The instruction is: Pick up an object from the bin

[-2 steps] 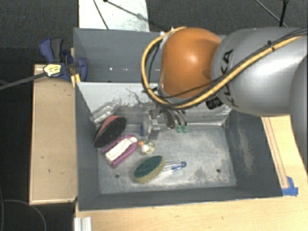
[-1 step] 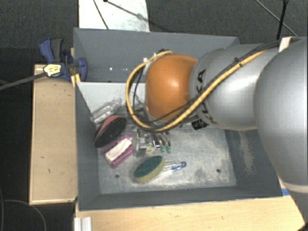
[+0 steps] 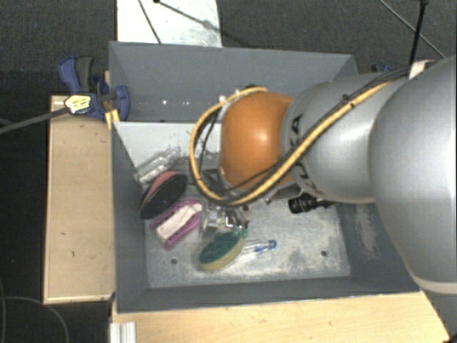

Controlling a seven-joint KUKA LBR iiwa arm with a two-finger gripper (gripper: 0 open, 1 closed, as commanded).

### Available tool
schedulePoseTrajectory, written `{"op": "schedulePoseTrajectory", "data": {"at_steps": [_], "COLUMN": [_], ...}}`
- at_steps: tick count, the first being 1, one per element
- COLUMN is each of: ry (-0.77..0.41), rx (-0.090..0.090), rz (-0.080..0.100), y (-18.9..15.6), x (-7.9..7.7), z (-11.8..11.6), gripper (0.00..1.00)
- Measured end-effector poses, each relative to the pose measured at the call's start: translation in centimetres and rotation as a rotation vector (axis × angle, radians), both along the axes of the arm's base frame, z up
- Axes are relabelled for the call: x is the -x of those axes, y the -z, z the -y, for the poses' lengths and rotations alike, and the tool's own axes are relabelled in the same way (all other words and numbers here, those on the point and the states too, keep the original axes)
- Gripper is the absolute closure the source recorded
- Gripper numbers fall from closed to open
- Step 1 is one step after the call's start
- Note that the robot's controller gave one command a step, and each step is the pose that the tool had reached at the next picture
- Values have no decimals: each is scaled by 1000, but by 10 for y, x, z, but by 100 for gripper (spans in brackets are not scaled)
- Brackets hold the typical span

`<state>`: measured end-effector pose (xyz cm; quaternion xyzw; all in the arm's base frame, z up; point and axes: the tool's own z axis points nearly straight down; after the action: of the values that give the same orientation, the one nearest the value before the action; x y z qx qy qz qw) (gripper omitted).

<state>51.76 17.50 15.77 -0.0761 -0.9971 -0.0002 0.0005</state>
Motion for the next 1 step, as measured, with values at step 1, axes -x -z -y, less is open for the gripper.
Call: {"op": "schedulePoseTrajectory", "data": {"at_steps": [1], "ry": [309], "rx": [1], "rz": [3], "y": [-20], "x": [3], "z": [42], "gripper": [100]}}
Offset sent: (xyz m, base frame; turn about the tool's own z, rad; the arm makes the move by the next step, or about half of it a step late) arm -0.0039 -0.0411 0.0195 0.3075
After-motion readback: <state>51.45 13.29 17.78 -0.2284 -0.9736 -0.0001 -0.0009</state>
